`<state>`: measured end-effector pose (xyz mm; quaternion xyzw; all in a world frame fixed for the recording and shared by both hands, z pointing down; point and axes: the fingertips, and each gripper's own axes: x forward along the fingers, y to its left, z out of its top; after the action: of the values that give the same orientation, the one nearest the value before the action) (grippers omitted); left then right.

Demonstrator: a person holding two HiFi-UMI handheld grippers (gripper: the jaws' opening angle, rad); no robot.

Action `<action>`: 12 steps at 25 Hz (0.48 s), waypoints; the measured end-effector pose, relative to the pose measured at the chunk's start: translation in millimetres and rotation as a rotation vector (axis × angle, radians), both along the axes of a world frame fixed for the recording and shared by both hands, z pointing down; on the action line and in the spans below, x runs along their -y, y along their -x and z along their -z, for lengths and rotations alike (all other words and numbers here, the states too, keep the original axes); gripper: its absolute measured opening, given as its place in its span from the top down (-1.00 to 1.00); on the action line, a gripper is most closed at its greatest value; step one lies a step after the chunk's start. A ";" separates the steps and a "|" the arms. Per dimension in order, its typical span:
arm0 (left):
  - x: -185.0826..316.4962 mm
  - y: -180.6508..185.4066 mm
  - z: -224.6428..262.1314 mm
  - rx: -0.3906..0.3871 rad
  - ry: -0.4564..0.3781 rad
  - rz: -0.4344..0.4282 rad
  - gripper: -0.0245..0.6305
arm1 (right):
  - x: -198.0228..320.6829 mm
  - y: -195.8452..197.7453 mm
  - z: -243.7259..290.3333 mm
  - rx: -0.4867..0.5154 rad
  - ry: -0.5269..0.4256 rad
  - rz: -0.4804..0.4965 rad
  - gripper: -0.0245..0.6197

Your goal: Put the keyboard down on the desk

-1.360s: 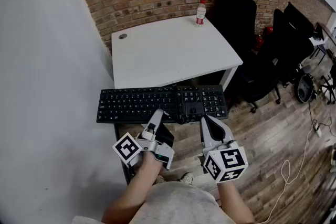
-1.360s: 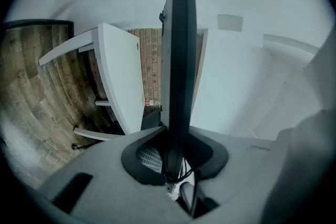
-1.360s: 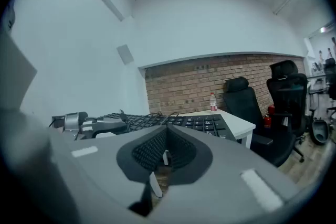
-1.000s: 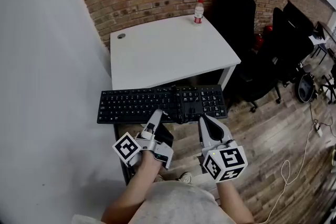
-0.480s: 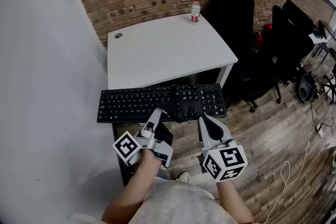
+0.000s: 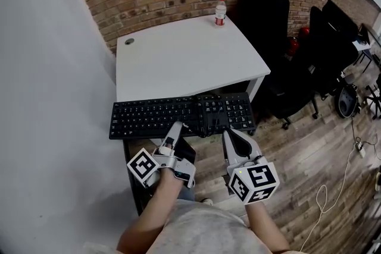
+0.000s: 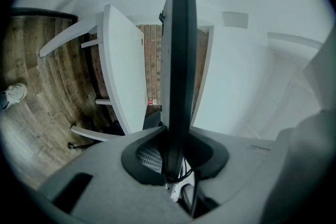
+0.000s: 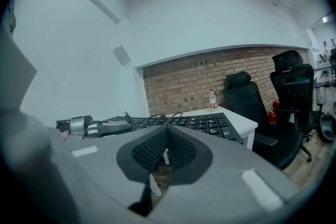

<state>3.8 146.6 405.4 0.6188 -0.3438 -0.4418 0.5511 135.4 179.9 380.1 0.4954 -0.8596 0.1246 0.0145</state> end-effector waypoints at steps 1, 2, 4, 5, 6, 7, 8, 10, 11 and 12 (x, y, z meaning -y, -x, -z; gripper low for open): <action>6.8 1.9 -2.0 -0.002 0.002 0.002 0.72 | 7.1 1.9 -1.0 -0.004 0.001 0.001 0.90; 14.1 3.9 -3.6 -0.003 0.002 0.003 0.72 | 14.8 3.9 -1.7 -0.008 0.000 0.003 0.90; 30.5 7.2 -5.6 -0.005 0.000 0.003 0.72 | 32.0 7.7 -3.0 -0.014 0.001 0.005 0.90; 39.3 8.4 -6.7 -0.008 0.000 0.002 0.72 | 41.1 9.5 -4.3 -0.015 0.004 0.006 0.90; 48.2 9.5 -8.2 -0.012 0.002 0.002 0.72 | 50.3 11.4 -6.0 -0.016 0.007 0.007 0.90; 57.4 10.7 -9.8 -0.013 0.005 0.000 0.72 | 59.5 13.6 -7.7 -0.018 0.011 0.008 0.90; 67.0 12.3 -11.1 -0.013 0.007 -0.001 0.72 | 69.1 16.1 -9.2 -0.020 0.015 0.009 0.90; 88.9 16.7 -11.5 -0.013 0.010 -0.006 0.72 | 91.2 22.6 -9.6 -0.025 0.022 0.010 0.90; 101.1 19.7 -10.8 -0.014 0.013 -0.010 0.72 | 103.9 26.5 -8.6 -0.027 0.025 0.009 0.90; 113.2 23.4 -9.9 -0.017 0.016 -0.012 0.72 | 116.7 30.7 -7.1 -0.029 0.029 0.007 0.90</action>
<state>-19.6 33.4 415.4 0.6126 -0.3391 -0.4409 0.5616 104.7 63.1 387.2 0.4937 -0.8592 0.1298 0.0343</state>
